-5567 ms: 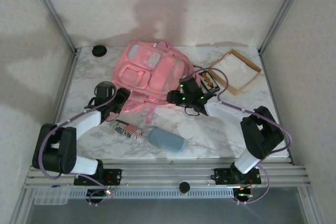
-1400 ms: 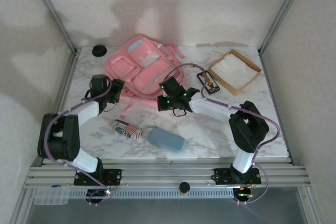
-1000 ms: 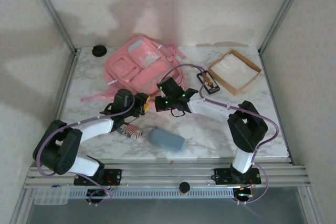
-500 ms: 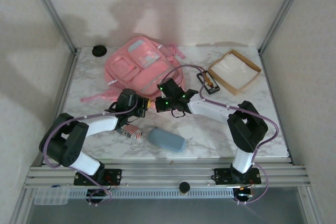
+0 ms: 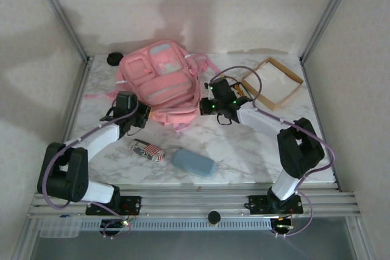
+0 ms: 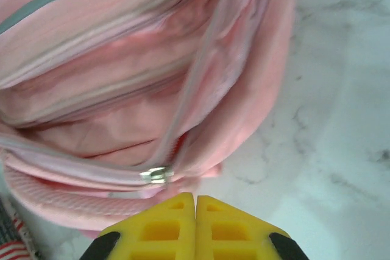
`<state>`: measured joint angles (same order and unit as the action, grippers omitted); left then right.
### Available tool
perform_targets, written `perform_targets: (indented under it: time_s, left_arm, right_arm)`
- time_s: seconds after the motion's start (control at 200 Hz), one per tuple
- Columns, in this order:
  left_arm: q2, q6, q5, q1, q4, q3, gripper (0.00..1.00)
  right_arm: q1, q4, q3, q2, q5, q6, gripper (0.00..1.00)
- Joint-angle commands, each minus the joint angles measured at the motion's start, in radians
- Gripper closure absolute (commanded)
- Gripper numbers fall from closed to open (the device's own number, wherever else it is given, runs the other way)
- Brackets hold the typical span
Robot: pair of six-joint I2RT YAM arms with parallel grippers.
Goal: Pack the student bag
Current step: Zip the student bag at the middle-left of the table.
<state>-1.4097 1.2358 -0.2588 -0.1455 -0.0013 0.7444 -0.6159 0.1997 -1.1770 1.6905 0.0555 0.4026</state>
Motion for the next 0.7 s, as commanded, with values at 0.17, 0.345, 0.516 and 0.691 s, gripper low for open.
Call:
perform_targets:
  time_s: [0.17, 0.345, 0.516, 0.691]
  left_arm:
    - [-0.085, -0.234, 0.161, 0.207, -0.051, 0.156, 1.00]
    - [-0.070, -0.220, 0.109, 0.211, -0.001, 0.145, 1.00]
    - [-0.029, -0.240, 0.086, 0.213, -0.053, 0.131, 0.82]
    - [0.085, -0.201, 0.046, 0.211, -0.078, 0.057, 0.41]
  right_arm:
    - [-0.027, 0.107, 0.035, -0.090, -0.125, -0.012, 1.00]
    - [-0.113, 0.015, 0.064, -0.074, -0.036, 0.067, 1.00]
    - [-0.127, -0.049, 0.033, -0.035, 0.027, 0.064, 1.00]
    - [-0.090, -0.062, 0.033, -0.030, 0.079, -0.028, 1.00]
